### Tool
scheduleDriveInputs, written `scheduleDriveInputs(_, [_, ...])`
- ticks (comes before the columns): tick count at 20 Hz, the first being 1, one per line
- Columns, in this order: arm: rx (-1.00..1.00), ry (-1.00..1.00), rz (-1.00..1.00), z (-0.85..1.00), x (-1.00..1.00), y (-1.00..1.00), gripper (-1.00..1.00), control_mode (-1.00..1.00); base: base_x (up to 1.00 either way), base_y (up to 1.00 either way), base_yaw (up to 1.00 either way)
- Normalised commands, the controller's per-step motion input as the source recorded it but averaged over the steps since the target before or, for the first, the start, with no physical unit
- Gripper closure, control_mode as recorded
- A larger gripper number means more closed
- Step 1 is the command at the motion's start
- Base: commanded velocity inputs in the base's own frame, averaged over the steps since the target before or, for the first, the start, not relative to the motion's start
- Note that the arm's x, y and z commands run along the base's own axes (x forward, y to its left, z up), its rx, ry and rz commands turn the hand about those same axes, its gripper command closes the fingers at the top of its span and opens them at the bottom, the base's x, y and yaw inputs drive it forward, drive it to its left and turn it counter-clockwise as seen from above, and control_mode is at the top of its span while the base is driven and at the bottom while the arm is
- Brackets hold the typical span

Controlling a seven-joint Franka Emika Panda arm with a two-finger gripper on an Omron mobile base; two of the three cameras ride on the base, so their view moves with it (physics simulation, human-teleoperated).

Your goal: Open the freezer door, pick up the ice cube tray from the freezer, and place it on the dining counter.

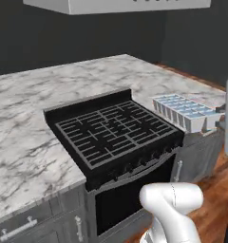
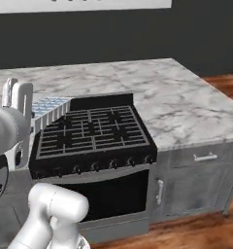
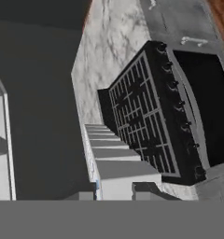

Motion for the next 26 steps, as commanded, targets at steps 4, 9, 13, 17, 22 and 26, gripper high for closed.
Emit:
scheduleDriveInputs(4, [0.00, 0.00, 0.00, 0.00, 0.00, 0.00, 1.00, 1.00, 0.03, 0.82, 0.68])
scheduleDriveInputs(9, [0.00, 0.00, 0.00, 0.00, 0.00, 0.00, 1.00, 1.00, 0.00, 1.00, 0.45])
scheduleDriveInputs(13, [0.00, 0.00, 0.00, 0.00, 0.00, 0.00, 1.00, 1.00, 0.01, 1.00, 0.23])
scheduleDriveInputs(17, [0.00, 0.00, 0.00, 0.00, 0.00, 0.00, 1.00, 1.00, 0.16, 0.99, 0.11])
scheduleDriveInputs(22, [0.00, 0.00, 0.00, 0.00, 0.00, 0.00, 1.00, 1.00, 0.06, 0.77, 0.00])
scheduleDriveInputs(26, [0.00, 0.00, 0.00, 0.00, 0.00, 0.00, 1.00, 1.00, 0.22, 0.66, 0.00])
